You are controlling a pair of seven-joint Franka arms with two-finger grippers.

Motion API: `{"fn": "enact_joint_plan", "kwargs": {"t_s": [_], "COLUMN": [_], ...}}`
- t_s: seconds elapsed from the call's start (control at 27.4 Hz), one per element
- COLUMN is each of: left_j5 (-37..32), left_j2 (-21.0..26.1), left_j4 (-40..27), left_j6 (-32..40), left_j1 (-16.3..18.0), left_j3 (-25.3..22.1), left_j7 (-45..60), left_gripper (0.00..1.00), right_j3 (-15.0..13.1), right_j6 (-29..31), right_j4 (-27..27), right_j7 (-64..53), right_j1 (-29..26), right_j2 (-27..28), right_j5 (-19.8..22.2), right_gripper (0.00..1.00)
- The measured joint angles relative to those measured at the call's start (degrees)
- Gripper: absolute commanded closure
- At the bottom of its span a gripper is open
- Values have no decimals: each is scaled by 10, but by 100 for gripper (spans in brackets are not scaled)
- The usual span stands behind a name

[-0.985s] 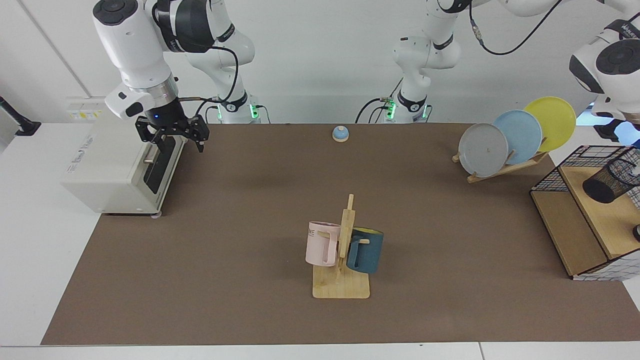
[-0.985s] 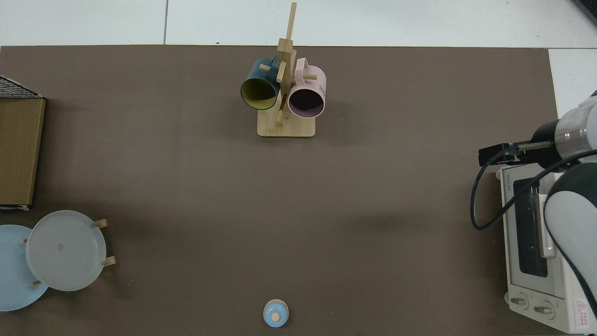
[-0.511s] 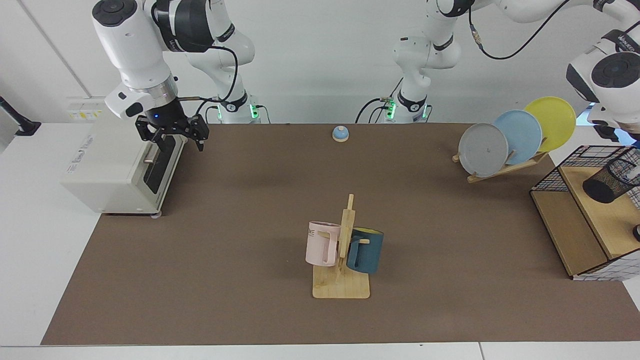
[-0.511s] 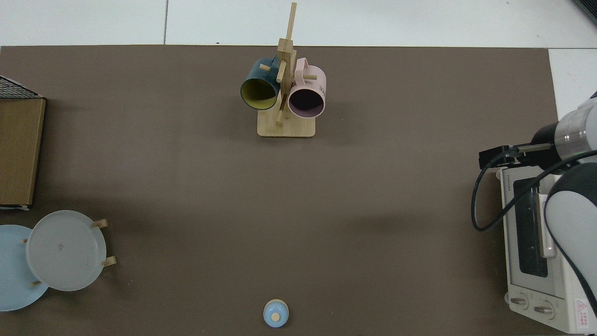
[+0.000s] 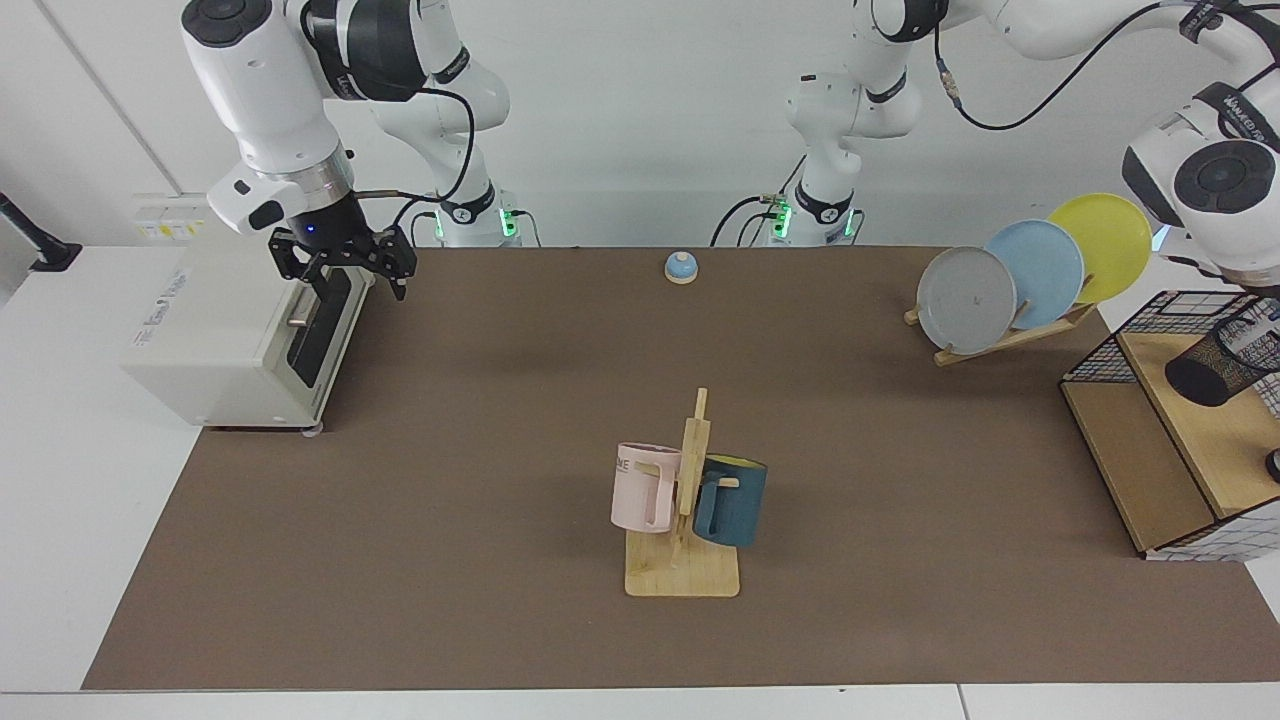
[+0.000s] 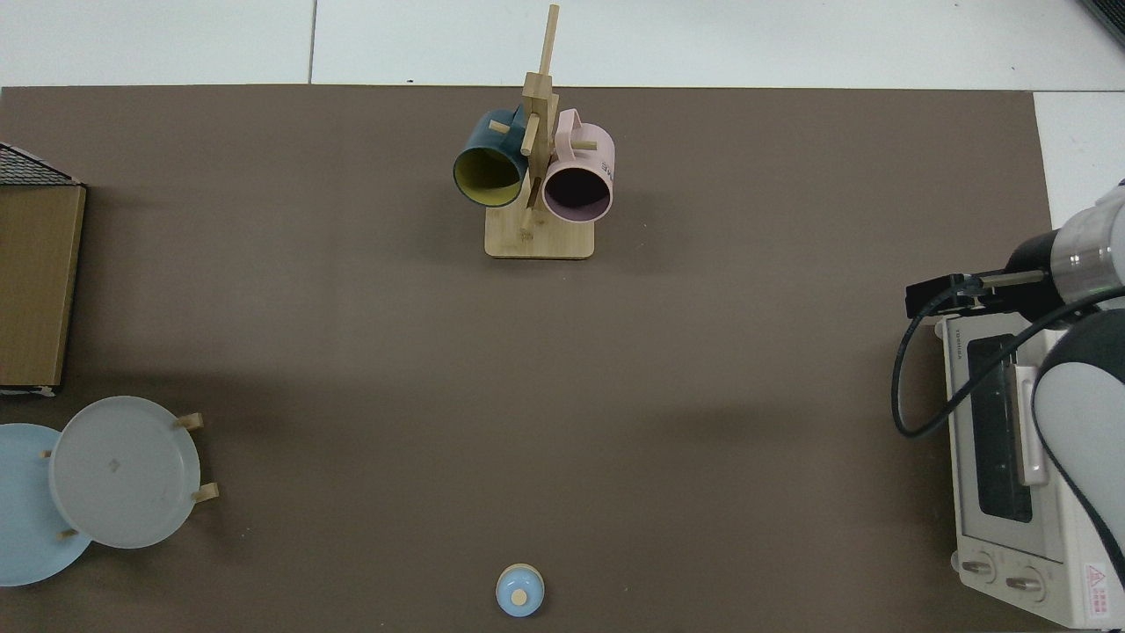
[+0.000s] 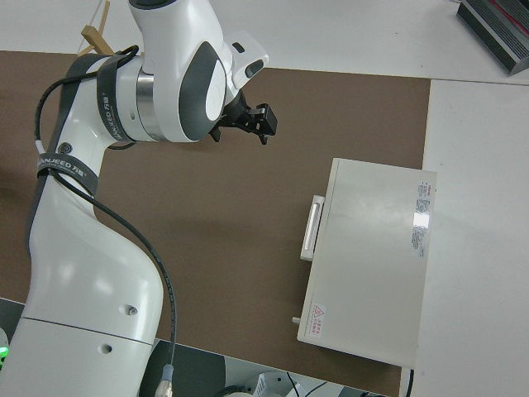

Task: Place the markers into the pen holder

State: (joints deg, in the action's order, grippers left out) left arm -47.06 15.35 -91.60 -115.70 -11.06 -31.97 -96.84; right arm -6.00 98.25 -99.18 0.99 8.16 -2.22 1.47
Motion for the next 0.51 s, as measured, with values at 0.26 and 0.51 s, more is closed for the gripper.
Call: {"fn": "enact_joint_plan", "kwargs": {"t_s": [0.26,0.51], "left_j5": [0,-19], "left_j2": [17,21], "left_j4": [0,1], "left_j6": [17,44], "left_j1": [-7,-17], "left_j3": [1,2], "left_j7": [3,12], "left_gripper": [79,0], "right_j3": [0,0], "right_j6": [0,0], "right_j4": [0,0], "right_j7": [0,0], "right_j1": [0,0], "right_j2": [0,0], "right_j5": [0,0], "right_gripper": [0,0]}}
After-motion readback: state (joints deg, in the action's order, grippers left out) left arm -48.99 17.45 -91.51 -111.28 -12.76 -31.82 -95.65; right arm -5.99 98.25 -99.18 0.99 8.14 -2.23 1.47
